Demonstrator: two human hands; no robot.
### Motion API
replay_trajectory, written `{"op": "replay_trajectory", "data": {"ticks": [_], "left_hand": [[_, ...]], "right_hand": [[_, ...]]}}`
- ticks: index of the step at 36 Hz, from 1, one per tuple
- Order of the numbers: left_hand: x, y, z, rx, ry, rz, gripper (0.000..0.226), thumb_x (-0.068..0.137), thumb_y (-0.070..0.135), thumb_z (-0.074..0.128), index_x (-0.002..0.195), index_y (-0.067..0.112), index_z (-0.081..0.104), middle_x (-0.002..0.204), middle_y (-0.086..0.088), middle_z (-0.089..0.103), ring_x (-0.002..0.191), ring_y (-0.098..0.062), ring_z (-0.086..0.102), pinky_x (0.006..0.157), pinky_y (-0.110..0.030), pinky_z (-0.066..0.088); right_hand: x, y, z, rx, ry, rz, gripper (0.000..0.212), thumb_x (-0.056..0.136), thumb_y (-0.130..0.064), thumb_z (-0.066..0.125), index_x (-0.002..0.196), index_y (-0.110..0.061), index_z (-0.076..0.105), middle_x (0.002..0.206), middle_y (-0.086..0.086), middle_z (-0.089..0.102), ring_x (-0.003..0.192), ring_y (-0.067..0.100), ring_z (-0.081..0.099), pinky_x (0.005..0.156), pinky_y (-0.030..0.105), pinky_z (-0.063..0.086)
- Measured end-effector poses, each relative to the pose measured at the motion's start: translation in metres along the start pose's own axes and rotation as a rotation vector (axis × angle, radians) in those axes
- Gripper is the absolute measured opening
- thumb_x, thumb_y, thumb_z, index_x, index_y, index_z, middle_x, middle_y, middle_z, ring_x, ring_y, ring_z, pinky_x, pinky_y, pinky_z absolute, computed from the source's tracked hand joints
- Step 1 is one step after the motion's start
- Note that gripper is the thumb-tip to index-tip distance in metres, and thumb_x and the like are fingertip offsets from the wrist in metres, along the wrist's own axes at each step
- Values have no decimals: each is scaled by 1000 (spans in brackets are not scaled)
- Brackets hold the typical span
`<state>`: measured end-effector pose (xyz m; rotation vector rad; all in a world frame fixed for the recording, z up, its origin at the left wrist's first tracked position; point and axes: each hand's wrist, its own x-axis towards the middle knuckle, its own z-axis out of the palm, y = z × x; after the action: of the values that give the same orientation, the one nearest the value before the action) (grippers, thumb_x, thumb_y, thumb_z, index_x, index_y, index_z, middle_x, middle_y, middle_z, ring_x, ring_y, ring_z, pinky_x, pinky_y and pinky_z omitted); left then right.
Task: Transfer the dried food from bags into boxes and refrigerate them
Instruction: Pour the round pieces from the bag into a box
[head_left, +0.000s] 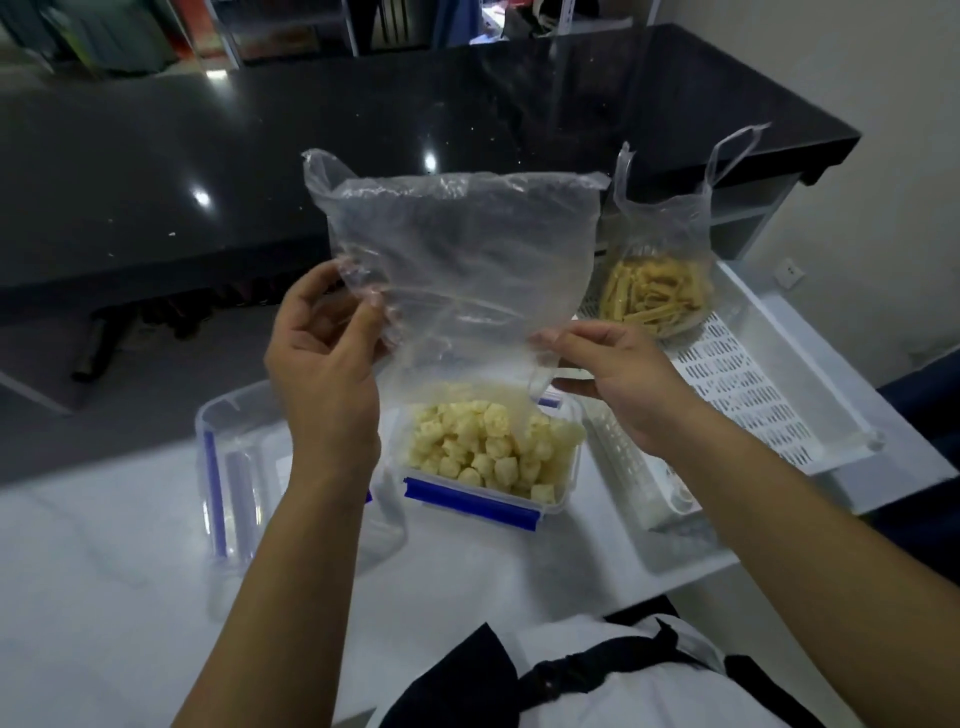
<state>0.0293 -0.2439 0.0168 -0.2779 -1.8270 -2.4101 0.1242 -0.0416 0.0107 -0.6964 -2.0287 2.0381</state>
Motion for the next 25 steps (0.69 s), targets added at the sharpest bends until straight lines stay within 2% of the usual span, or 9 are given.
{"op": "replay_trajectory", "data": {"ticks": [3,6,9,12,15,17,20,25], "left_hand": [[4,7,3,14,-16,30,33,89,13,74,121,20,65,103,-1,75,99,-22,73,81,-36,61],[4,10,9,-6,-28,2,36,88,14,75,122,18,62,100,0,76,96,-19,73,78,-32,60],[1,10,17,-30,-43,11,37,89,13,73,120,21,55,92,3,76,90,-16,73,74,-27,59],[-8,3,29,-34,-102,-16,36,92,11,68,118,30,51,90,-3,74,88,-20,73,75,-32,60],[-25,-9,49,12,-212,-16,32,95,10,62,114,34,55,86,-3,72,82,-22,72,76,-37,61],[-38,-18,65,51,-315,-19,27,96,9,59,109,33,60,88,-2,72,80,-22,72,73,-33,61],[-58,-30,96,66,-437,-75,22,96,6,58,106,25,66,85,-2,71,74,-19,69,68,-28,58],[-89,-47,144,107,-615,-197,26,92,9,61,102,31,71,83,-2,71,65,-12,67,63,-24,56]], "right_hand": [[-1,-3,-3,-9,37,-27,8,86,-21,75,91,-16,79,104,6,77,98,17,69,91,37,52],[-3,-5,-11,30,101,-55,6,81,-19,79,76,-21,78,102,10,76,102,24,69,96,43,52],[-11,-8,-27,85,114,-111,7,81,-23,77,75,-21,78,94,8,77,96,26,72,84,38,59],[-19,-10,-48,122,146,-97,20,91,-13,69,74,-19,78,90,5,77,83,25,75,69,33,60],[-30,-7,-76,122,270,-53,15,93,-12,67,80,-11,74,91,8,76,81,30,72,68,42,62],[-39,-5,-99,111,336,-15,12,94,-13,66,85,-7,70,89,8,75,79,30,73,64,40,62],[-54,1,-139,31,415,27,14,94,-13,66,82,-8,70,81,3,73,73,25,73,59,37,62],[-65,26,-208,-263,559,139,22,90,-22,72,81,-3,74,89,23,71,79,26,63,71,36,55]]}}
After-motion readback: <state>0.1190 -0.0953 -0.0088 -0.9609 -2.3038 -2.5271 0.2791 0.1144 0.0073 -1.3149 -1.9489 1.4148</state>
